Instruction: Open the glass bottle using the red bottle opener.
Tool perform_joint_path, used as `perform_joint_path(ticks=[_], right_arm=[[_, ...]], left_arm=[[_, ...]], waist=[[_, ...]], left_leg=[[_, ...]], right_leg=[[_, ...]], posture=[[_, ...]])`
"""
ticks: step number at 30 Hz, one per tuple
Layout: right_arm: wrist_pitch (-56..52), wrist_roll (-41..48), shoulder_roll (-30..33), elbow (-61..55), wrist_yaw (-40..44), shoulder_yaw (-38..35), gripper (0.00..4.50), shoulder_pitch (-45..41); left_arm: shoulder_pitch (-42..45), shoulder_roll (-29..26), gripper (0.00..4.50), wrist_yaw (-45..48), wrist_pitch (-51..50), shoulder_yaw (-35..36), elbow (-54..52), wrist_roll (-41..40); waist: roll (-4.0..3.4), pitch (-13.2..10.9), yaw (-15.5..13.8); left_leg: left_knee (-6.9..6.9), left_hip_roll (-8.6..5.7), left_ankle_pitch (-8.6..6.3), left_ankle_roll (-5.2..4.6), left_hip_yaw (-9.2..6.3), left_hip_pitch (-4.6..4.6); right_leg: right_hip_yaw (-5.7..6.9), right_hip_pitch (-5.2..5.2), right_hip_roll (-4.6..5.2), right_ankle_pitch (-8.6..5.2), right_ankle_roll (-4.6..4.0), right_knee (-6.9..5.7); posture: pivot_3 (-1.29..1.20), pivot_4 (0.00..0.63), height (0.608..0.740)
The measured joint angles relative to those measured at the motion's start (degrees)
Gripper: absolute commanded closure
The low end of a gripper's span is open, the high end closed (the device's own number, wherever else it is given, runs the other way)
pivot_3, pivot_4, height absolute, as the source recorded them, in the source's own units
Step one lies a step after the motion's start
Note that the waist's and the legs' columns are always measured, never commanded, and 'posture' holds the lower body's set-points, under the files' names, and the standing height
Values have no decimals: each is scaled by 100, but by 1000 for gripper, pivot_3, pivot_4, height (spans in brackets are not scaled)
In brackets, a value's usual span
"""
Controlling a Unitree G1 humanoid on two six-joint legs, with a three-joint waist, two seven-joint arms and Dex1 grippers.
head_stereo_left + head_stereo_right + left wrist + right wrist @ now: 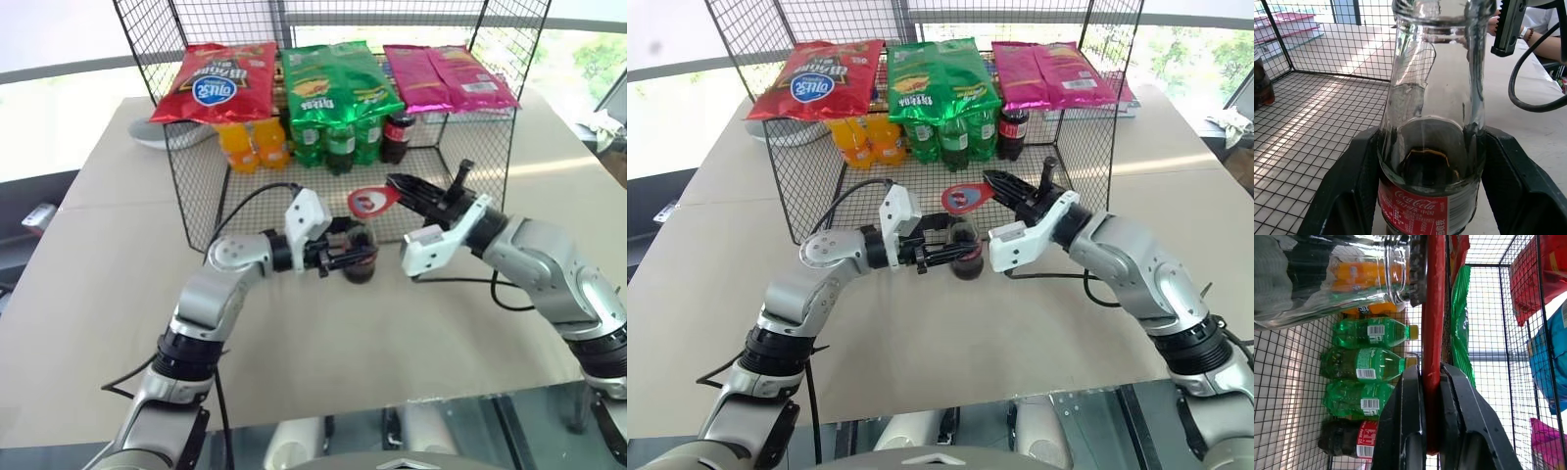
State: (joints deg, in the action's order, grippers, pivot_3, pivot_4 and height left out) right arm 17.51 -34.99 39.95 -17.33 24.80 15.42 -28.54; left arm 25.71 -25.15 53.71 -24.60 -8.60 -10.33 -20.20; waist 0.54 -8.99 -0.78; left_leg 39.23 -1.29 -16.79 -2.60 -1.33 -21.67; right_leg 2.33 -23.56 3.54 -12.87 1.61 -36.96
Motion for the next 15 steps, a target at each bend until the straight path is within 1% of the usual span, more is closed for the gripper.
perform_joint_path(ticks=[3,5,9,15], right_arm=[[-114,147,-175,26,-1,-85,4500,199],[-436,208,-681,-44,-172,-146,4500,616],[-978,142,-1382,-323,-492,-134,4500,1247],[-1067,-297,-1536,-418,-849,-56,4500,1474]], left_arm=[[1,8,2200,-14,12,-18,2,3],[0,15,2200,-23,15,-26,1,2],[-4,5,2200,-49,4,-38,1,15],[-4,3,2200,-63,-5,-39,1,20]], waist=[[1,0,-2],[5,9,-5],[-2,18,-4],[-4,19,0]], left_leg=[[0,0,0,0,0,0],[-1,2,0,0,-4,-4],[0,-1,0,0,-1,-2],[0,-1,0,0,-1,2]], right_leg=[[0,0,1,0,0,1],[4,-1,1,0,-1,1],[-1,0,2,0,0,0],[-1,0,-4,0,0,0]], posture=[[0,150,740],[0,150,740],[0,150,740],[0,150,740]])
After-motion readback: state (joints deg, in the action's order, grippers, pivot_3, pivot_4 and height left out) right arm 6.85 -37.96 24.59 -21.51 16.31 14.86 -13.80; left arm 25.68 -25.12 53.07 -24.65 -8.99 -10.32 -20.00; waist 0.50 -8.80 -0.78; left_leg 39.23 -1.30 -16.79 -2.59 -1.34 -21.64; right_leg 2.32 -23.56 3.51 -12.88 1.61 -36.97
